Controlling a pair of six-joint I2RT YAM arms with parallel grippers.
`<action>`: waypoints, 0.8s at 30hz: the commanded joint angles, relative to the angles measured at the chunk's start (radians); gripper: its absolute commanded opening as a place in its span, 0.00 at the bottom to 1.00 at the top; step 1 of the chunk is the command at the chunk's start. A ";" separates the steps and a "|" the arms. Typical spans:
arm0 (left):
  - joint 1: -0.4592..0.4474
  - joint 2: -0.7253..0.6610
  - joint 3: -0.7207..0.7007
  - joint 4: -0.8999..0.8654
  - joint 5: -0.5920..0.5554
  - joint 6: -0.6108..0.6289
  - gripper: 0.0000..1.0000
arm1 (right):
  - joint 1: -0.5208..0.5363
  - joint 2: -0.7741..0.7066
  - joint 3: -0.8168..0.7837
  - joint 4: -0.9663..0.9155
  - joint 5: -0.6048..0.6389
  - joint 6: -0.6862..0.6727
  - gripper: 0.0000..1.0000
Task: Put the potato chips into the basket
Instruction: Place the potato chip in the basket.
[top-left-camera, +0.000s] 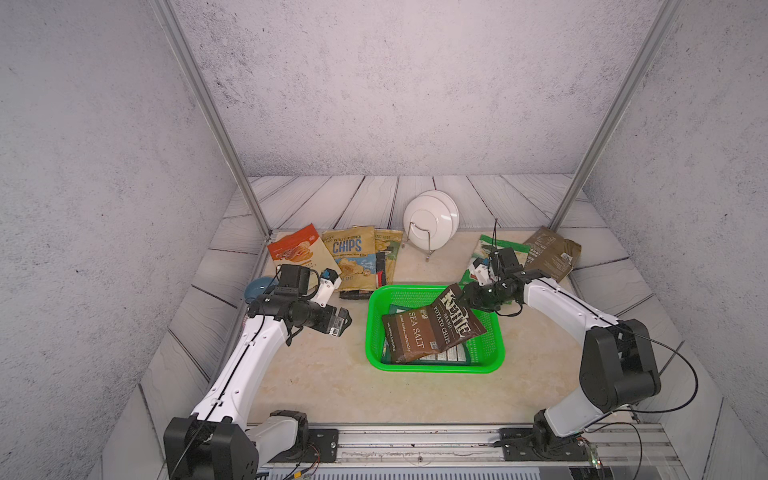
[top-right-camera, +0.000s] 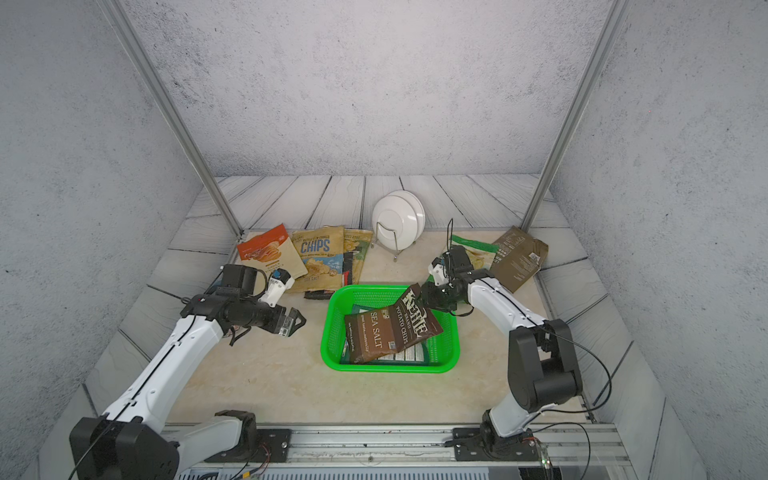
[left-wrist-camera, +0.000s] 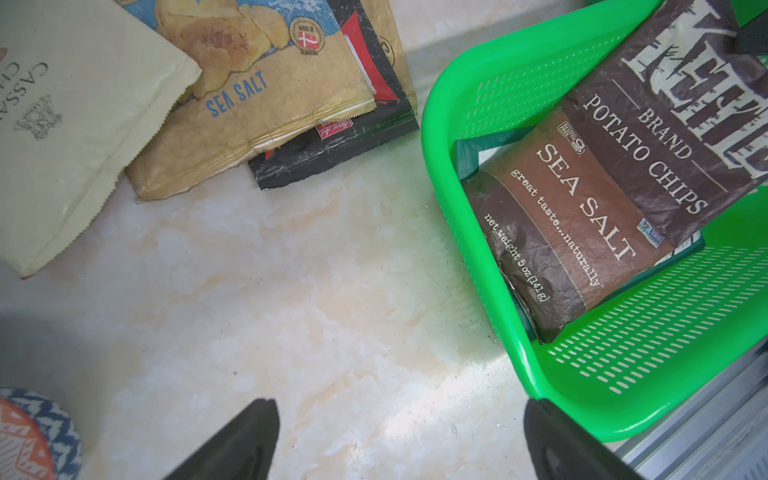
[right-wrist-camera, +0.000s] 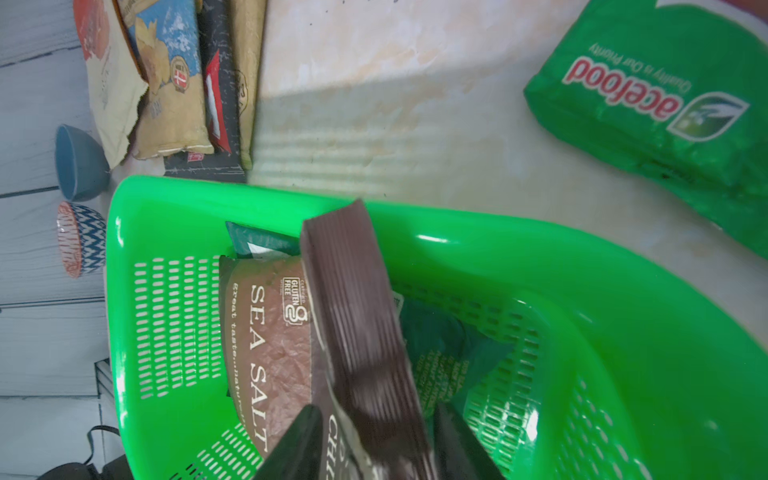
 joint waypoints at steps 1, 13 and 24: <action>0.003 0.002 -0.012 -0.013 0.014 0.014 0.99 | -0.002 0.002 0.003 0.023 -0.020 0.007 0.25; 0.002 0.005 -0.012 -0.013 0.019 0.013 0.99 | -0.002 -0.180 -0.142 0.012 0.052 0.036 0.00; 0.002 0.004 -0.009 -0.012 0.019 0.012 0.99 | 0.001 -0.250 -0.213 -0.041 0.068 0.028 0.30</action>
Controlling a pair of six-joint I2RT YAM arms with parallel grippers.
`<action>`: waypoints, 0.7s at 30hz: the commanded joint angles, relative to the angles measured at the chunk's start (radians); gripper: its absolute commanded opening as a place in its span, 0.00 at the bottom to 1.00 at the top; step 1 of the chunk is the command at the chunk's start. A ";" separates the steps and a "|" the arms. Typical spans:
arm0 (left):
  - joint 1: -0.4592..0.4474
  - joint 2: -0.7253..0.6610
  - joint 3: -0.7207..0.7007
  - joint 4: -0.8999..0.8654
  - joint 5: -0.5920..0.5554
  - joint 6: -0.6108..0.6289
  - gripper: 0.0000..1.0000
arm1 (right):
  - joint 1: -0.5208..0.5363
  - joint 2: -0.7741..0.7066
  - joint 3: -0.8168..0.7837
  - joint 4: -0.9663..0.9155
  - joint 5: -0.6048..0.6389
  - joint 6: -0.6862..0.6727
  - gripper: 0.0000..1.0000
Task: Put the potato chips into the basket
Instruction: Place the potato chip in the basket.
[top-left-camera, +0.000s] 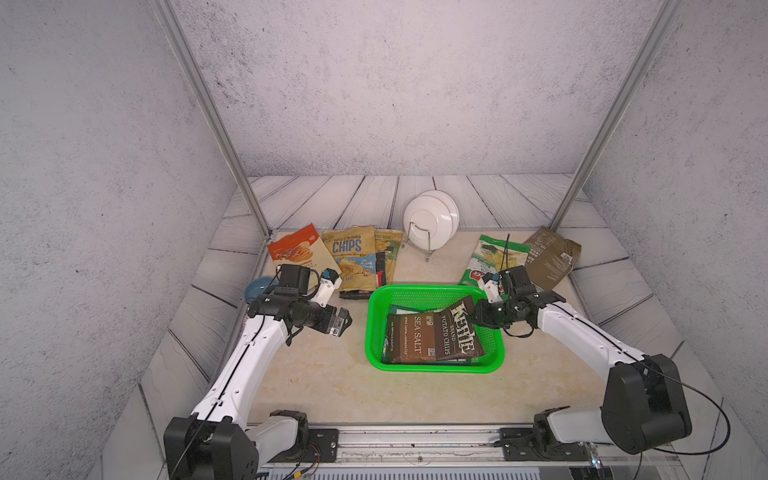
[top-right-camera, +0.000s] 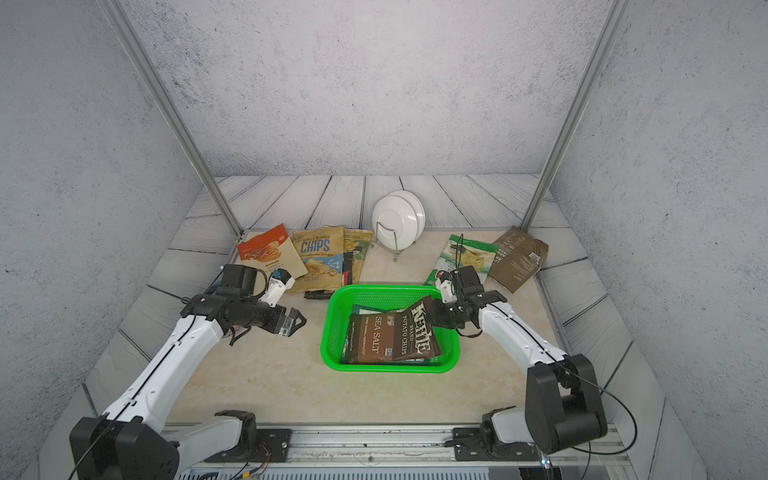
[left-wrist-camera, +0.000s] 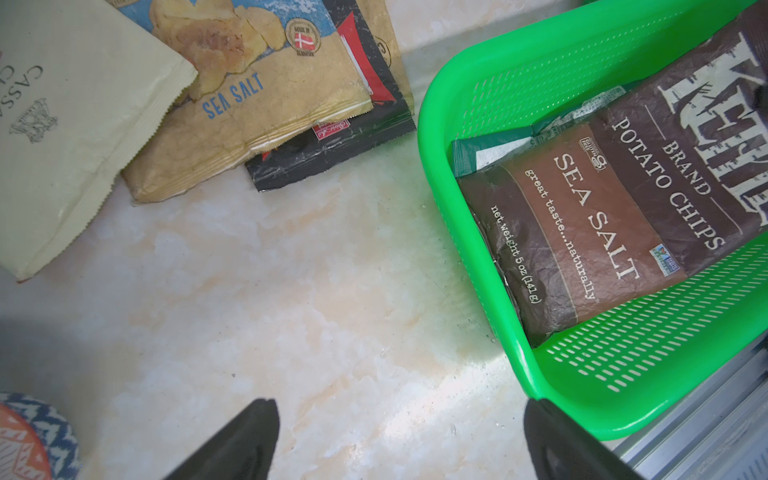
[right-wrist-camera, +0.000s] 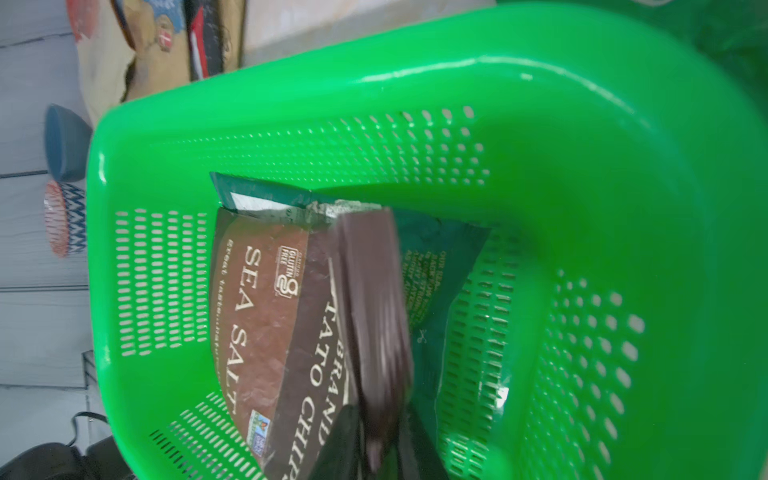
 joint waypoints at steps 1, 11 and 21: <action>0.002 0.003 -0.009 -0.015 0.011 0.008 0.99 | 0.001 -0.037 0.026 -0.069 0.056 -0.030 0.32; 0.002 0.001 -0.010 -0.012 0.006 0.007 0.99 | -0.104 -0.185 0.129 -0.105 0.330 0.003 0.55; 0.003 -0.001 -0.012 -0.012 0.005 0.007 0.99 | -0.405 0.049 0.116 0.159 0.155 0.174 0.55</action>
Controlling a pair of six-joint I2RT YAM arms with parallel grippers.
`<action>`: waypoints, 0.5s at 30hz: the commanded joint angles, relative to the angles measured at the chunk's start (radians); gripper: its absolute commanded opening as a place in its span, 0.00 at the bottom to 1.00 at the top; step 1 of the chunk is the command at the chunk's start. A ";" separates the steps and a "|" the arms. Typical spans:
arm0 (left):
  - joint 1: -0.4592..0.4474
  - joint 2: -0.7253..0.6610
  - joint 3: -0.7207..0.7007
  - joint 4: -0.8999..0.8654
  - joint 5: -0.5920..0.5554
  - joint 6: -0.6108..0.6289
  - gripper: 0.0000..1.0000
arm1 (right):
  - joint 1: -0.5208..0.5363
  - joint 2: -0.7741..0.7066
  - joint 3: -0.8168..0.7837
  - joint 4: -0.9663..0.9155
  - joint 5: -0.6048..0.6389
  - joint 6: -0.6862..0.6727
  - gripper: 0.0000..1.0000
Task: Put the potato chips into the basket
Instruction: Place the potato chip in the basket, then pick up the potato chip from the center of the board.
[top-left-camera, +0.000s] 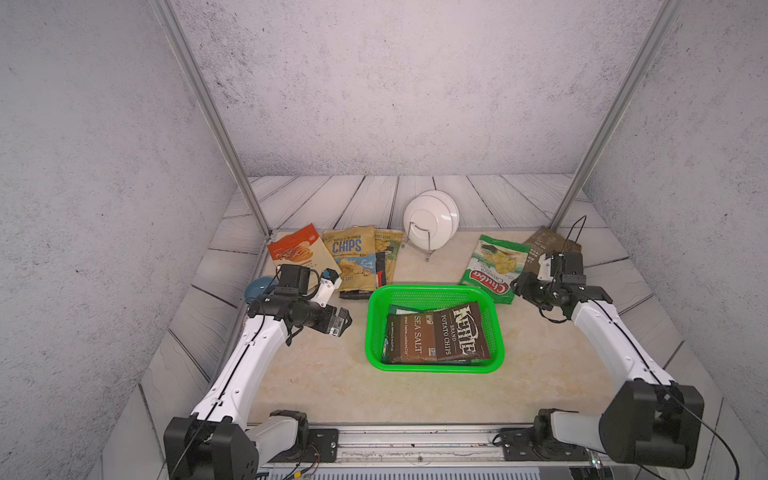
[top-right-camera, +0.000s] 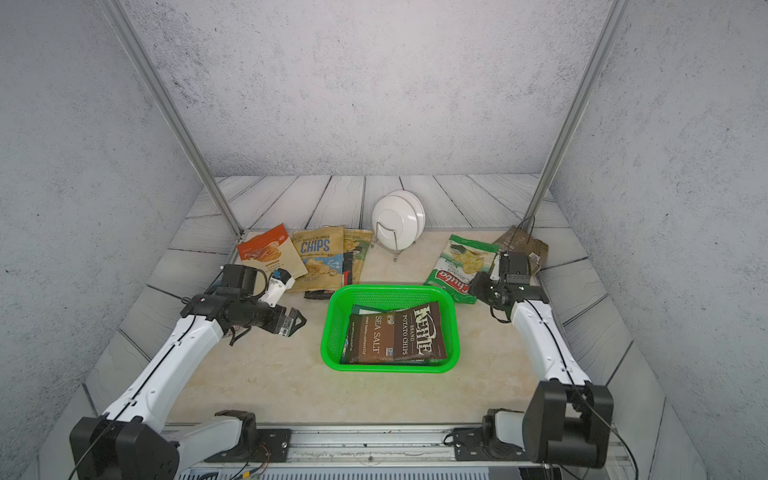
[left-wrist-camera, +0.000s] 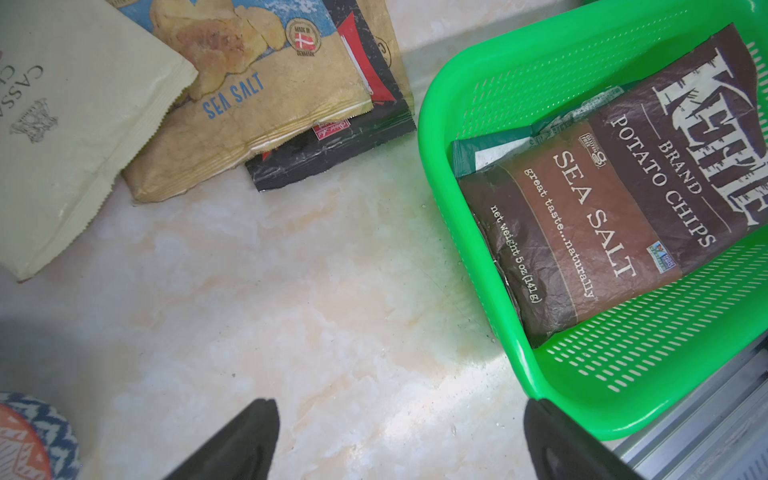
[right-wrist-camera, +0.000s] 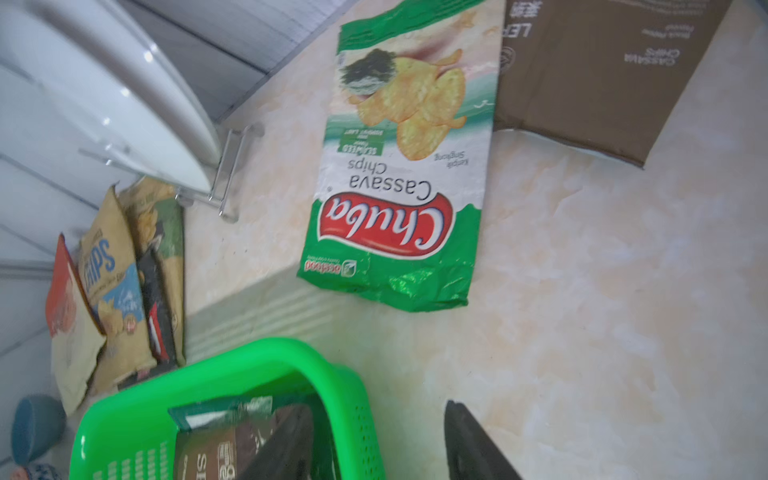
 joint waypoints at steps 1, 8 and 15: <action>0.002 -0.002 -0.013 -0.011 0.006 0.007 0.99 | -0.063 0.110 0.027 0.086 -0.035 0.064 0.55; 0.003 -0.001 -0.015 -0.007 0.005 0.009 0.99 | -0.181 0.385 0.135 0.183 -0.098 0.116 0.54; 0.002 0.001 -0.013 -0.009 0.008 0.007 0.99 | -0.188 0.596 0.293 0.224 -0.172 0.126 0.54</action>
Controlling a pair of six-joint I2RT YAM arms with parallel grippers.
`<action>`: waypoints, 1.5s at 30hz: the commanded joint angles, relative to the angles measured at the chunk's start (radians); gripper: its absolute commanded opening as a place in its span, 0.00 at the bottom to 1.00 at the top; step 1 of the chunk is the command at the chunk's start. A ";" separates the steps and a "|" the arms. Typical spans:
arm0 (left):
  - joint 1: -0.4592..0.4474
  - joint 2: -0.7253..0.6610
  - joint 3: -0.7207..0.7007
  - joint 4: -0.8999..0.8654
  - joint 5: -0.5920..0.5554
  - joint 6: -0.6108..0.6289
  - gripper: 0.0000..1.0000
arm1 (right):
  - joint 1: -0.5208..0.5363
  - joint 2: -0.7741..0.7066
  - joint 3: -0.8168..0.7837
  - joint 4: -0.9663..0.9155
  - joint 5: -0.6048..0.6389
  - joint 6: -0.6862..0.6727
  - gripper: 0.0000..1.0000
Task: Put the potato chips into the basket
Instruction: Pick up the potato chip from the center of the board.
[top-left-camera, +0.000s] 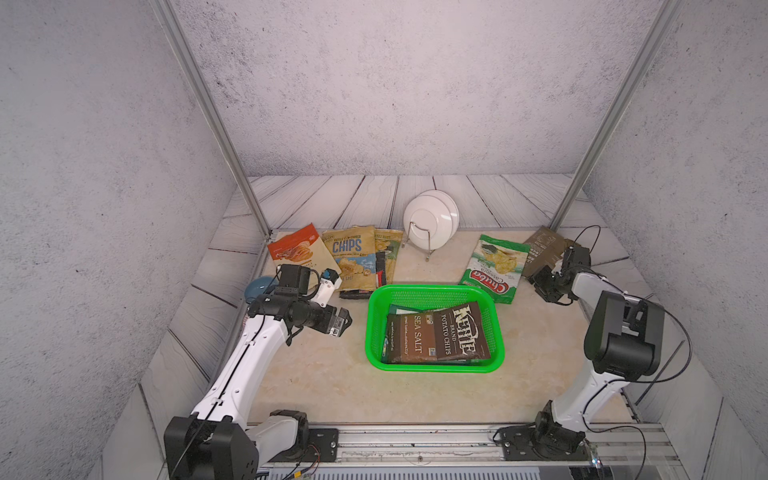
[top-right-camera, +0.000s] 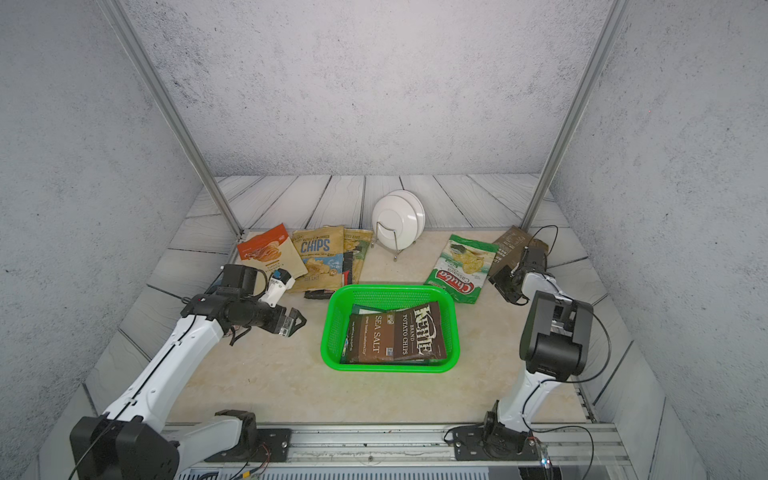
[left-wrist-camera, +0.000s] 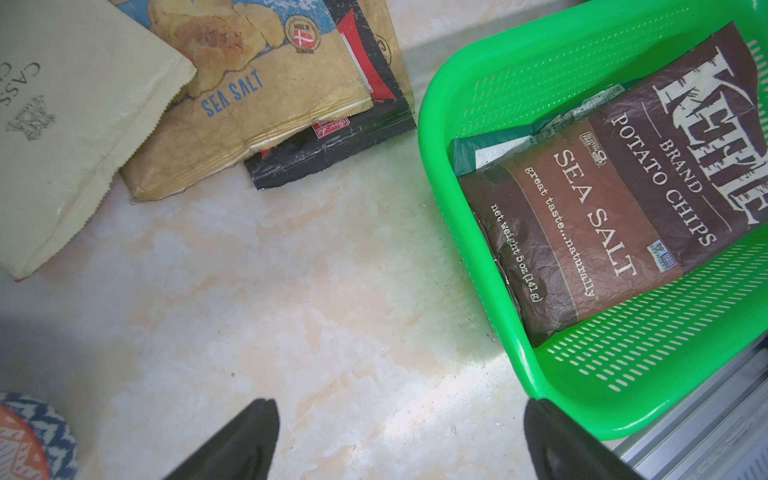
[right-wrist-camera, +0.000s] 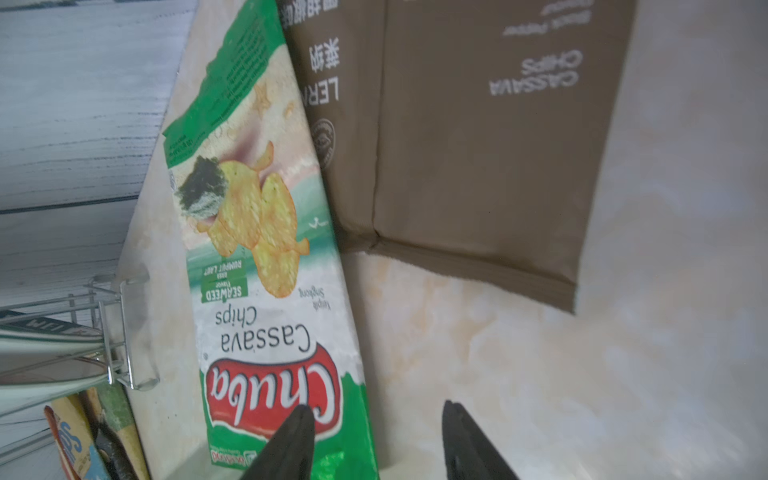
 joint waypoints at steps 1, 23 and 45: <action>0.002 0.001 -0.011 -0.011 0.007 0.008 0.99 | 0.003 0.095 0.081 0.034 -0.062 0.016 0.54; 0.002 0.003 -0.007 -0.013 0.015 0.005 0.99 | 0.016 0.344 0.214 0.134 -0.239 0.099 0.40; 0.002 -0.004 -0.007 -0.014 0.011 0.002 0.99 | 0.037 -0.001 0.026 0.291 -0.283 0.221 0.00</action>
